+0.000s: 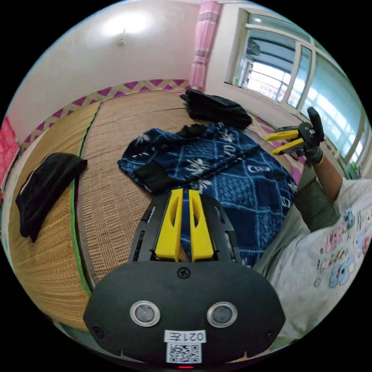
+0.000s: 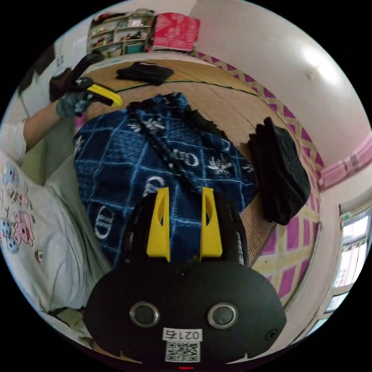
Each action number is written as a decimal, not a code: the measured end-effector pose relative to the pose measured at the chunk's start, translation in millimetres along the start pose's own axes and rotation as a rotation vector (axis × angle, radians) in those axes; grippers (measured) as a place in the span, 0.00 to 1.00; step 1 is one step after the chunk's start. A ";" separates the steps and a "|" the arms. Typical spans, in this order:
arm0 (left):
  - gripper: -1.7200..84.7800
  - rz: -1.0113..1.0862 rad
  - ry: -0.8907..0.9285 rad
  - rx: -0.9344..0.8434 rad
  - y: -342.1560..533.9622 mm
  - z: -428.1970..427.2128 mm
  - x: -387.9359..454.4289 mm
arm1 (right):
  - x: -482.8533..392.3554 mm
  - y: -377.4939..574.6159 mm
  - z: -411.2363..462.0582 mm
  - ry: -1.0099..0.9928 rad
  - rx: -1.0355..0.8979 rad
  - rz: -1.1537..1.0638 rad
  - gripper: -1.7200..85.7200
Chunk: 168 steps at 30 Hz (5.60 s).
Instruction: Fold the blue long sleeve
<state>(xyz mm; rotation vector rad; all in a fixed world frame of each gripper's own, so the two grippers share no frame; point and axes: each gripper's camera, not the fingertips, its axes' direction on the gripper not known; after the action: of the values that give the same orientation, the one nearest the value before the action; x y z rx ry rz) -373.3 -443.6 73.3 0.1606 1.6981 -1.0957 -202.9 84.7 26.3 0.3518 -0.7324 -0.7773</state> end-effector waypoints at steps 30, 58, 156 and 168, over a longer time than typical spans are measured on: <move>0.01 -0.153 0.313 -0.110 -148.7 170.3 -193.1 | 285.2 -94.8 184.6 -0.267 -0.076 0.310 0.02; 0.01 -0.207 -0.487 -0.001 -70.6 84.0 32.2 | -80.5 -219.7 104.7 -0.292 0.106 -0.210 0.11; 0.16 -1.142 0.000 0.795 355.3 -279.9 -273.7 | 241.3 344.4 -234.8 -0.419 0.490 0.990 0.03; 0.03 -1.266 0.017 0.726 368.3 -282.3 -299.6 | 222.3 339.8 -219.3 -0.451 0.481 1.008 0.02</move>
<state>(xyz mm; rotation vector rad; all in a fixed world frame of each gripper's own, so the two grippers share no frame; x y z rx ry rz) -224.9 87.3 108.6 -0.5385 1.2430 -2.6084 233.8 154.7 158.1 0.1870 -1.3666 0.3060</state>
